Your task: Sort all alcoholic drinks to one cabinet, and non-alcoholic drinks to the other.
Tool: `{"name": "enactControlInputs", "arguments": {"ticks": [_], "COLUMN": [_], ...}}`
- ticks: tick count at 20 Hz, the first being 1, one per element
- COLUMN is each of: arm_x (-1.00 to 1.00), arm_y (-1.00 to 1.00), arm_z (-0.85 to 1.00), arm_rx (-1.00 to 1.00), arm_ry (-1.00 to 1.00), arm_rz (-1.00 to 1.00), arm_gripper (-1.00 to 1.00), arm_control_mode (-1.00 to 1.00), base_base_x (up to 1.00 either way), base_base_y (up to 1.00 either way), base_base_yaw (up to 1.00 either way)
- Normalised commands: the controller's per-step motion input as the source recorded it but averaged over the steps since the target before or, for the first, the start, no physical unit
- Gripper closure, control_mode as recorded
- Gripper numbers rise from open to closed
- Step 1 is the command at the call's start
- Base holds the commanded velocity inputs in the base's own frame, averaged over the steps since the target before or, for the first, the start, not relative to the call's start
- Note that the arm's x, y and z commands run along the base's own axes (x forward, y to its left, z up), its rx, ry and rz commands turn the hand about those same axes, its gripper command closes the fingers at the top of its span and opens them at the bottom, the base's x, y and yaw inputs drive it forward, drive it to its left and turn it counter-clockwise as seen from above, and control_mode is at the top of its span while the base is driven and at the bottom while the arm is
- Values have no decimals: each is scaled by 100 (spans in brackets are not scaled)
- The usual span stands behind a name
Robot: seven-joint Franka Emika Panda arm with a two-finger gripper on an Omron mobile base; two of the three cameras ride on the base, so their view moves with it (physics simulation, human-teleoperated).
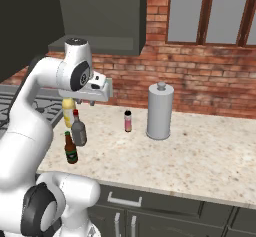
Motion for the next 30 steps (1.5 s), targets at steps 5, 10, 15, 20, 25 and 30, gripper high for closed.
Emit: {"name": "enactControlInputs", "arguments": {"ticks": [5, 10, 15, 20, 25, 30], "arm_x": [-5, -13, -19, -3, 0, 0], "arm_y": [-8, -26, -28, -2, 0, 0], "arm_z": [-7, -1, -1, -19, -19, -9], "arm_rx": [1, 8, 15, 14, 13, 11], "arm_ry": [-5, -12, -16, -6, -5, -4], "arm_rz": [4, 18, 25, 25, 24, 27], "arm_gripper": [-100, -100, -100, -100, -100, -100], "arm_control_mode": [-100, -100, -100, -100, -100, -100], "base_base_x": [0, 0, 0, 0, 0, 0], "base_base_y": [0, 0, 0, 0, 0, 0], "base_base_yaw": [0, 0, 0, 0, 0, 0]}}
